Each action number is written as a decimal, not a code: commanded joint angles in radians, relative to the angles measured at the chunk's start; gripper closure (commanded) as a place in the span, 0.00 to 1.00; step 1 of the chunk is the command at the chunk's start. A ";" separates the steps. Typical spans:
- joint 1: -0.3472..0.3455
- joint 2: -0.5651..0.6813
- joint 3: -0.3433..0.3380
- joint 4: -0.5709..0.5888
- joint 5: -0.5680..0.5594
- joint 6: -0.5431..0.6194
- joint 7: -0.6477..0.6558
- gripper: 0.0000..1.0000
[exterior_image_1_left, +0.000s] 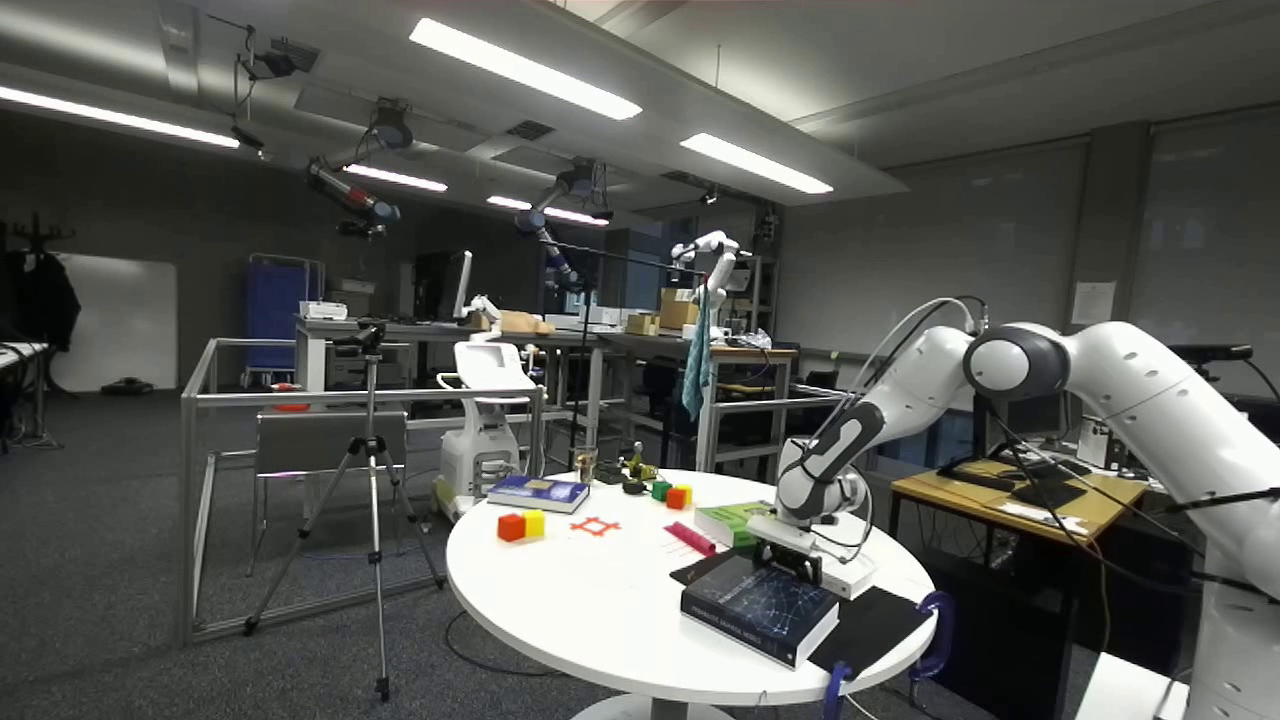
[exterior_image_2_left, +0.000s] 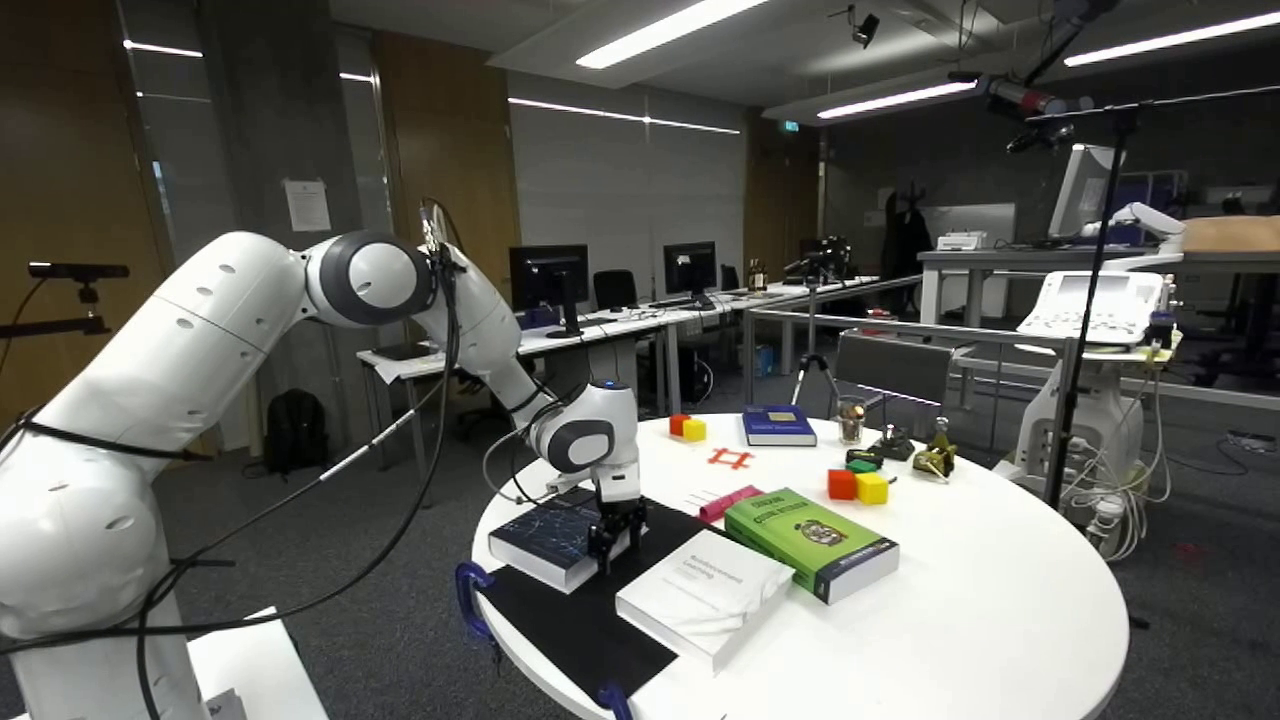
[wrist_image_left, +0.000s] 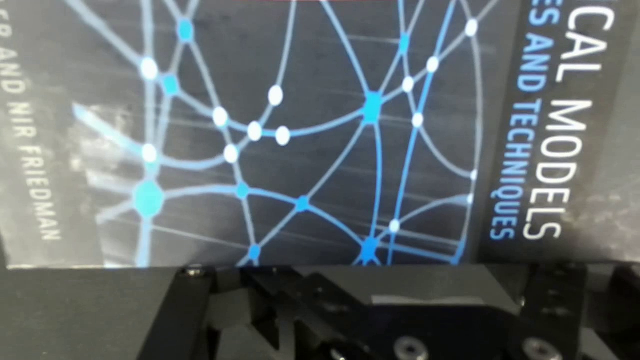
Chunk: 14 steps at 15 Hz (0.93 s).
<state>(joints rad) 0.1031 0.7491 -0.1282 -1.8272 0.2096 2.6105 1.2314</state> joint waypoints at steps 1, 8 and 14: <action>0.042 -0.017 0.001 -0.014 -0.008 0.006 0.040 0.00; 0.102 -0.017 0.008 -0.016 -0.014 0.011 0.086 0.00; 0.135 -0.019 0.017 -0.018 -0.019 0.011 0.102 0.00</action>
<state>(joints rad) 0.2193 0.7487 -0.1237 -1.8273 0.2047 2.6105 1.2980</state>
